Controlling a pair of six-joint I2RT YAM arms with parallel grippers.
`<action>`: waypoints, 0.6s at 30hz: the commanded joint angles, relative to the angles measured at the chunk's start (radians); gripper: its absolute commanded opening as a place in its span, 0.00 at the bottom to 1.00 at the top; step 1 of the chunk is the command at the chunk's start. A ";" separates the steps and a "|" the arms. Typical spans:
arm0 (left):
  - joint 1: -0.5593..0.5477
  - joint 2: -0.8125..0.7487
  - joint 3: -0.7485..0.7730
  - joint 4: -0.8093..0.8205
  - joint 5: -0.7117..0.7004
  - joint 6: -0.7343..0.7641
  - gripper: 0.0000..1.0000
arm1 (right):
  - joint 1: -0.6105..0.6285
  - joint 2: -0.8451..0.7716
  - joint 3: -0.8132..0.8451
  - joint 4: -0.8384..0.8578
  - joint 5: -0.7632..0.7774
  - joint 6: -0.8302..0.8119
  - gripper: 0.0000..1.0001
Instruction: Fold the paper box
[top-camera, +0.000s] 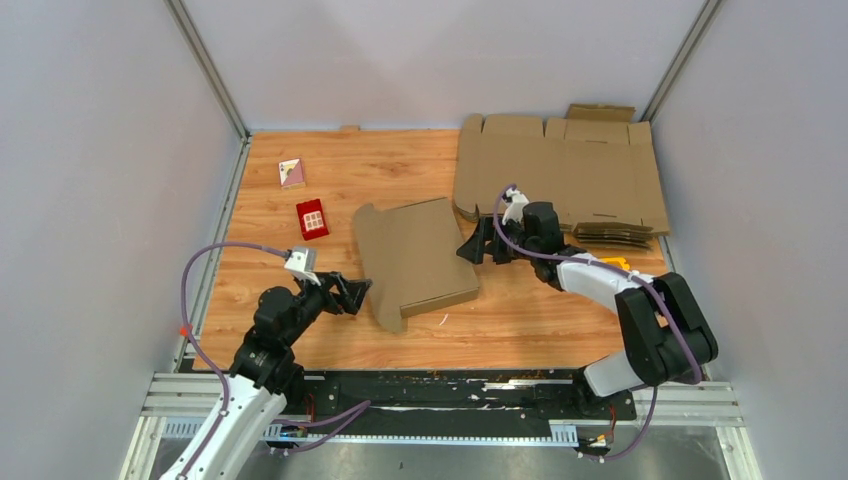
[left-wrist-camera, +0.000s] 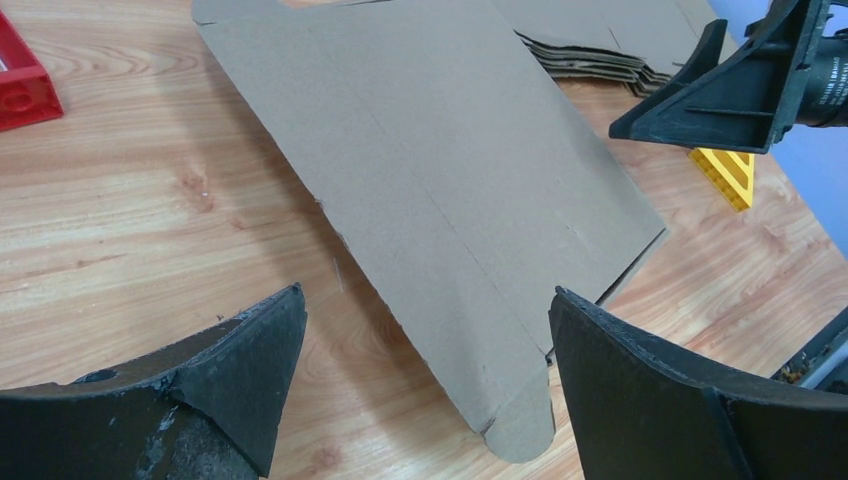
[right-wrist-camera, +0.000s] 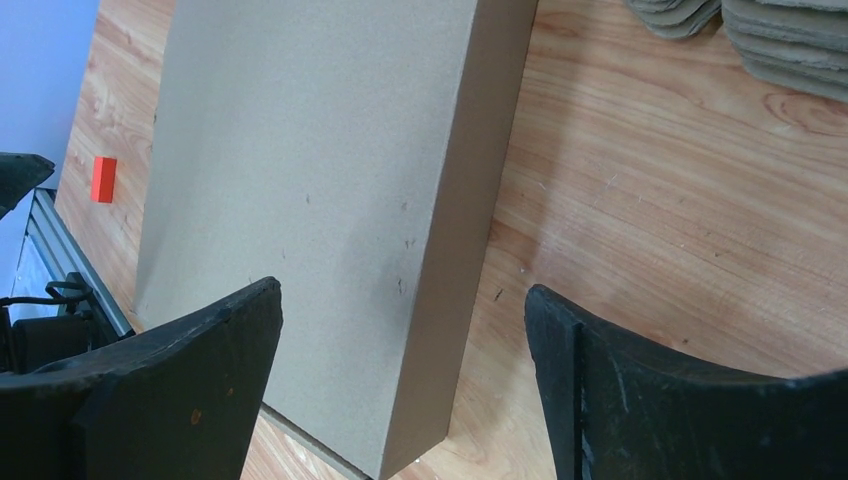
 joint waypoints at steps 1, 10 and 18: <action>0.006 0.008 -0.004 0.058 0.028 0.015 0.97 | -0.003 0.029 0.009 0.062 -0.026 0.021 0.89; 0.006 0.016 -0.006 0.059 0.029 0.012 0.97 | -0.033 0.078 0.007 0.092 -0.069 0.065 0.57; 0.007 0.034 -0.007 0.067 0.029 0.010 0.97 | -0.063 0.134 0.015 0.110 -0.118 0.106 0.29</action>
